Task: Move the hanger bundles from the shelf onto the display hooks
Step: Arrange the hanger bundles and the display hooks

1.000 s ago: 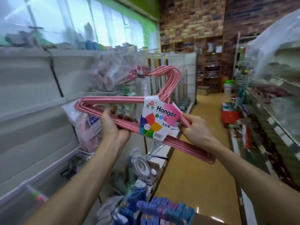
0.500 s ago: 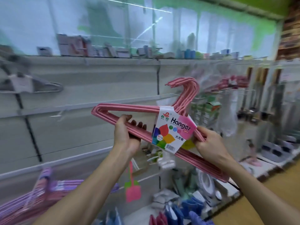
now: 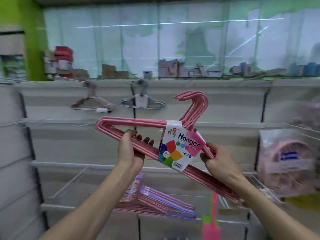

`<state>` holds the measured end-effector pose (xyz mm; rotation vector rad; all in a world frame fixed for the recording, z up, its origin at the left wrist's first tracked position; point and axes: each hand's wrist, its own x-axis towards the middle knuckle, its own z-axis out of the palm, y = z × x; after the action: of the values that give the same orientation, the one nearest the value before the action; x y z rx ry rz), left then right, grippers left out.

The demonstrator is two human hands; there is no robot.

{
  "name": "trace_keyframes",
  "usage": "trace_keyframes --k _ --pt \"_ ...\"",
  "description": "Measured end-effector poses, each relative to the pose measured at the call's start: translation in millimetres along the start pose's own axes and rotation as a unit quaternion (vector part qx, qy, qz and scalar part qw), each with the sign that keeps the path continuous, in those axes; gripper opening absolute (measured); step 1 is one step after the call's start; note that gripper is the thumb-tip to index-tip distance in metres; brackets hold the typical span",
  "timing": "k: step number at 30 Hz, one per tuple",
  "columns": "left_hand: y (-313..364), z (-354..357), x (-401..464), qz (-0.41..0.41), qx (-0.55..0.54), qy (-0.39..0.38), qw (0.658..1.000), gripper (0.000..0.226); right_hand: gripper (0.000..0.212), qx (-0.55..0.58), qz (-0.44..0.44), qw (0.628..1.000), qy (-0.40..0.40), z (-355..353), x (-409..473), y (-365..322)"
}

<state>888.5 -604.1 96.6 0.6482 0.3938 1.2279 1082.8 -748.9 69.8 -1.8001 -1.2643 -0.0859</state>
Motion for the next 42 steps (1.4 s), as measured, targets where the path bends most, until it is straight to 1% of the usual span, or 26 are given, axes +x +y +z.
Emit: trace_keyframes --k 2,6,9,15,17,18,22,24,29,33,36,39,42 --pt "30 -26 8 0.026 0.006 0.017 1.0 0.012 0.028 0.026 -0.015 0.999 -0.023 32 10 -22" --pt "93 -81 23 0.072 0.027 0.047 0.996 0.01 0.029 0.062 -0.046 0.996 -0.054 99 24 -73" --pt "141 -122 31 0.101 0.04 0.063 0.992 0.008 0.034 0.07 -0.076 0.993 -0.065 146 31 -118" --pt "243 -201 49 0.158 0.061 0.085 0.982 0.007 0.031 0.091 -0.131 0.983 -0.09 242 46 -213" --pt "277 -227 55 0.179 0.068 0.092 0.977 0.011 0.027 0.104 -0.148 0.978 -0.101 274 52 -243" --pt "293 -240 58 0.189 0.071 0.095 0.975 0.013 0.027 0.113 -0.158 0.975 -0.103 291 54 -258" --pt "351 -282 63 0.22 0.074 0.11 0.966 0.01 0.03 0.153 -0.181 0.965 -0.116 352 60 -310" --pt "375 -302 69 0.23 0.07 0.123 0.963 0.01 0.026 0.159 -0.188 0.96 -0.132 377 64 -333" --pt "422 -347 94 0.243 0.065 0.131 0.959 0.015 0.032 0.168 -0.209 0.952 -0.148 429 81 -379" --pt "451 -370 123 0.25 0.075 0.125 0.957 0.016 0.026 0.159 -0.213 0.951 -0.158 467 103 -404" --pt "474 -387 154 0.255 0.085 0.12 0.956 0.013 0.029 0.158 -0.22 0.951 -0.15 497 124 -423" --pt "496 -403 189 0.258 0.09 0.114 0.955 0.015 0.037 0.169 -0.225 0.951 -0.127 532 149 -439" --pt "518 -415 226 0.247 0.093 0.109 0.958 0.016 0.038 0.168 -0.219 0.954 -0.116 566 177 -454"
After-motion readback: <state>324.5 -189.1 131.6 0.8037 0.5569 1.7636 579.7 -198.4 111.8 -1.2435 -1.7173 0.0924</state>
